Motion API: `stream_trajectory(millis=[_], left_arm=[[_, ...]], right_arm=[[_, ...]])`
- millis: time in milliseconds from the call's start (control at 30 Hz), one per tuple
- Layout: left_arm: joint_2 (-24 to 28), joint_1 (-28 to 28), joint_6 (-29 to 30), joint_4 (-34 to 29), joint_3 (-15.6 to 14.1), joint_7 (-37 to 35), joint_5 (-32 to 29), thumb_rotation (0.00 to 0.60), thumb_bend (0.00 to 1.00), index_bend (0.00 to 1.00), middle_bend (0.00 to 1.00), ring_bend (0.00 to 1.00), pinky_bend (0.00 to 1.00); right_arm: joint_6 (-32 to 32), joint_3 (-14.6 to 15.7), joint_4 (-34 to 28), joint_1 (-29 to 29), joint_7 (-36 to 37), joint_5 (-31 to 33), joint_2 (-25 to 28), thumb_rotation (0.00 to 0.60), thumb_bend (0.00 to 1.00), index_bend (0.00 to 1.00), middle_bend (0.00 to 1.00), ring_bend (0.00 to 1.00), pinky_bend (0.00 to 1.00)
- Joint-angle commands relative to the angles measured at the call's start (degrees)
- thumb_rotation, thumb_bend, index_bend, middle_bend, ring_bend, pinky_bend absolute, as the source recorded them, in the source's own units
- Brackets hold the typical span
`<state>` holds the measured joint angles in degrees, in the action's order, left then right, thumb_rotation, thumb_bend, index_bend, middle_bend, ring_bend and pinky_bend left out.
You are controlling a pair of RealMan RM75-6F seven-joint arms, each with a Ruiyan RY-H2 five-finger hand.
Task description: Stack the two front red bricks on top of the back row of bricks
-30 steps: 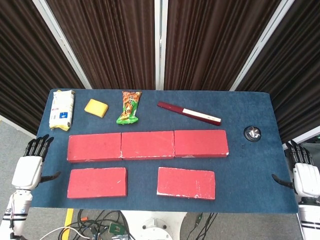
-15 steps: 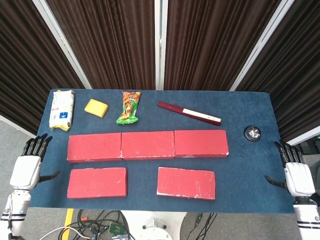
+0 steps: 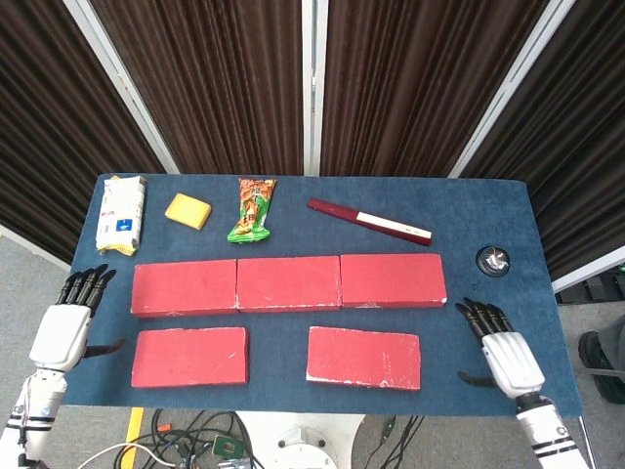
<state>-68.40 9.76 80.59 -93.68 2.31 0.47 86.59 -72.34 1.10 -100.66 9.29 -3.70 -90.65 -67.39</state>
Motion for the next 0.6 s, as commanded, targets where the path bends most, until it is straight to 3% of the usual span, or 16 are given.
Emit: stream_trajectory(millis=[33,600], left_arm=[[0.2,0.1,-0.1,0.7,-0.2,-1.0,0.2,0.6,0.0,0.0,0.0,0.0,0.0],[0.1,-0.5,0.0,5.4,-1.4,-7.1,0.8,0.6,0.0,0.0,0.0,0.0,0.0]], right_arm=[[2.4,1.3,-3.9,1.2,-4.1,-0.1,-1.7,0.6,0.0,0.0,0.0,0.0,0.0],[7.9,1.2,-7.6,3.8,-20.9,6.9,-13.5,0.6,0.0,0.0,0.0,0.0,0.0]])
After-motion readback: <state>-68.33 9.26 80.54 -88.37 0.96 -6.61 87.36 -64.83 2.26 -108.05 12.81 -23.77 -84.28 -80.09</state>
